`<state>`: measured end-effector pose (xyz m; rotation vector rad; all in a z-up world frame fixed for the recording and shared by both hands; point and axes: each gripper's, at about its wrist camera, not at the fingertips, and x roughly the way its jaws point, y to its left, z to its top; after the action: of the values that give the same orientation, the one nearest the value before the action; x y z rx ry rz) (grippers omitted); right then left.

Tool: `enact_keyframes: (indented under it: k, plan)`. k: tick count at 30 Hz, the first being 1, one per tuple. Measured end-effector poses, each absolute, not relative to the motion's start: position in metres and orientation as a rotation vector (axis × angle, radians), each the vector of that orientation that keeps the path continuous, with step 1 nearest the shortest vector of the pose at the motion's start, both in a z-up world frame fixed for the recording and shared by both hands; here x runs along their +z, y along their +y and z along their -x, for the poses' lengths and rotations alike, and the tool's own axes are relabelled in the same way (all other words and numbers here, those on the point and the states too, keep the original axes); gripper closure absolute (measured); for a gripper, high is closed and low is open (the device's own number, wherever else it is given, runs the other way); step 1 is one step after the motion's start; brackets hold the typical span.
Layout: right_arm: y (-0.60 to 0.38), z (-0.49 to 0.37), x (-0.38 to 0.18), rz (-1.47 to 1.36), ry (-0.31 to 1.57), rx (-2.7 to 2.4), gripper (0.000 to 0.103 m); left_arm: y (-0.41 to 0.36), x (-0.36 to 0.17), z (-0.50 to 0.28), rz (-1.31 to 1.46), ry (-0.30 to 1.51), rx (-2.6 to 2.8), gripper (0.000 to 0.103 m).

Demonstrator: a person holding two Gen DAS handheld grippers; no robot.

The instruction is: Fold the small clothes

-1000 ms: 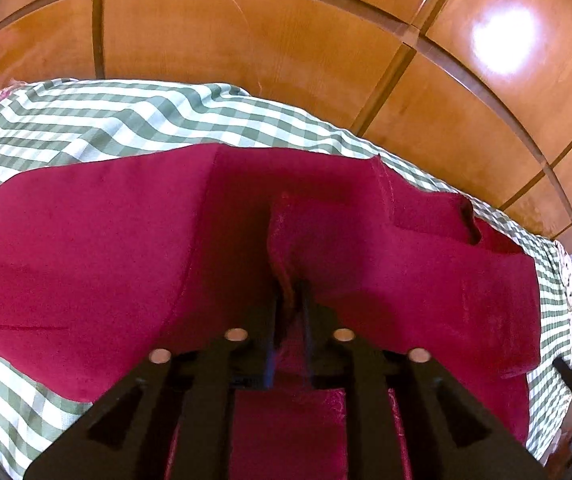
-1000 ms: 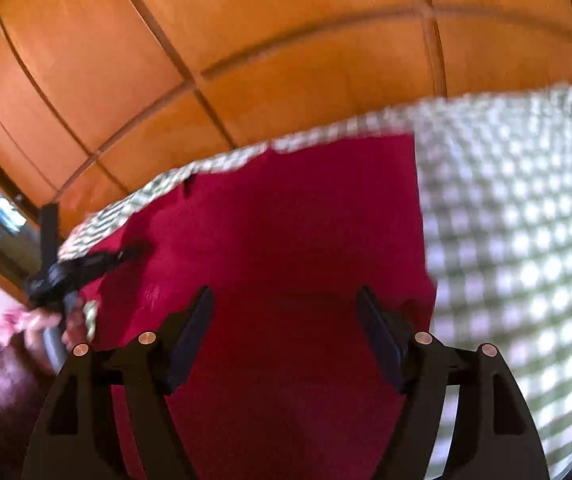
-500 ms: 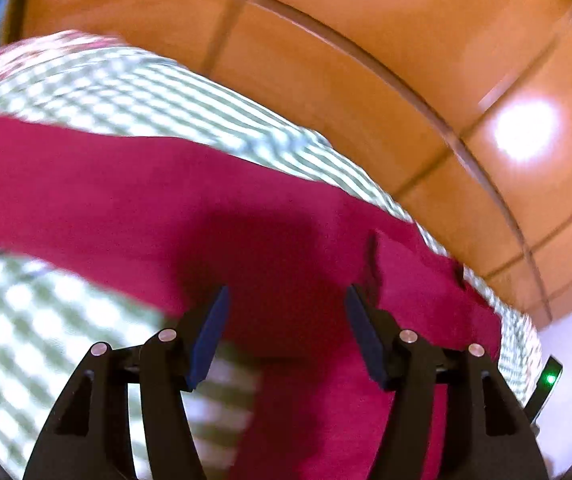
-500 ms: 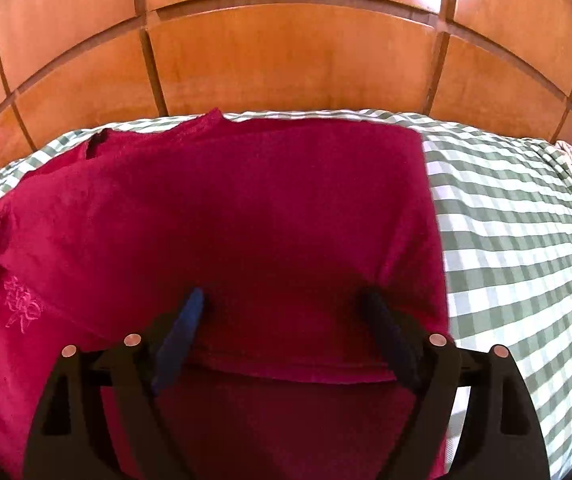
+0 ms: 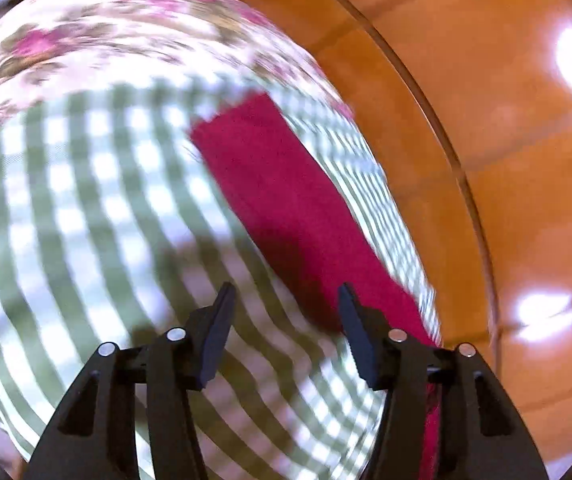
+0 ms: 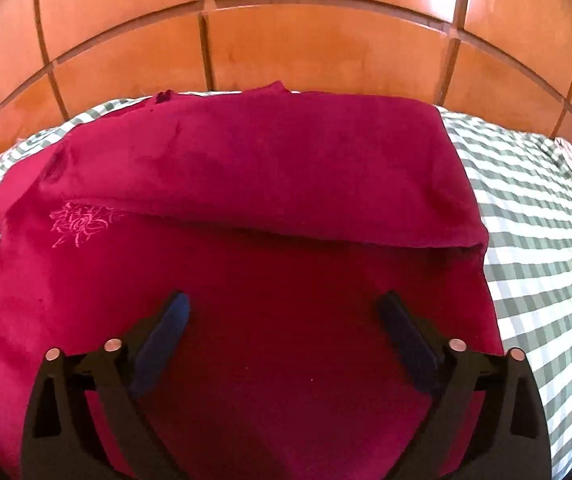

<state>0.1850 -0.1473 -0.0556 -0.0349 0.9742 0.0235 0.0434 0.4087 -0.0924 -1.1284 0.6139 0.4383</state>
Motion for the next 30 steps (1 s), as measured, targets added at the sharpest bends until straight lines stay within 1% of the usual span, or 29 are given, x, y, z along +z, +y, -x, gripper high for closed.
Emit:
enact_keyframes:
  k: [3,6,7,8,10,11,12,13,14,15,17,22,25,28,30]
  plan:
    - [-0.150,-0.185,-0.057,0.027,0.977,0.026,0.005,0.439,-0.103,-0.037,1.220,0.574,0.484,0.053]
    - [-0.148,-0.187,-0.058,0.039,0.976,0.020,0.004,0.454,-0.116,-0.044,1.258,0.578,0.512,0.054]
    - [-0.146,-0.186,-0.059,0.044,0.976,0.019,0.004,0.457,-0.119,-0.048,1.263,0.581,0.510,0.057]
    - [-0.145,-0.186,-0.059,0.048,0.977,0.017,0.004,0.461,-0.122,-0.053,1.256,0.593,0.511,0.062]
    - [-0.144,-0.186,-0.060,0.050,0.977,0.015,0.004,0.466,-0.127,-0.062,1.245,0.604,0.535,0.068]
    - [-0.144,-0.186,-0.060,0.050,0.976,0.014,0.004,0.471,-0.126,-0.065,1.239,0.608,0.534,0.073]
    - [-0.144,-0.186,-0.061,0.050,0.976,0.014,0.004,0.471,-0.127,-0.069,1.230,0.614,0.536,0.077]
    - [-0.144,-0.186,-0.061,0.052,0.977,0.013,0.004,0.471,-0.125,-0.073,1.222,0.619,0.537,0.082]
    - [-0.143,-0.186,-0.061,0.055,0.977,0.011,0.004,0.471,-0.124,-0.079,1.214,0.625,0.528,0.092]
    - [-0.143,-0.186,-0.061,0.056,0.977,0.011,0.004,0.470,-0.121,-0.085,1.196,0.637,0.523,0.096]
    - [-0.143,-0.186,-0.061,0.059,0.977,0.009,0.004,0.461,-0.106,-0.098,1.125,0.656,0.513,0.096]
    - [-0.143,-0.186,-0.062,0.056,0.976,0.011,0.004,0.416,-0.049,-0.117,1.030,0.573,0.324,0.097]
    - [-0.143,-0.186,-0.062,0.053,0.975,0.012,0.004,0.355,-0.006,-0.136,0.921,0.535,0.145,0.097]
    - [-0.143,-0.186,-0.062,0.050,0.973,0.013,0.004,0.296,0.012,-0.149,0.839,0.560,-0.001,0.097]
    - [-0.144,-0.185,-0.062,0.046,0.972,0.015,0.004,0.247,0.013,-0.162,0.784,0.607,-0.103,0.097]
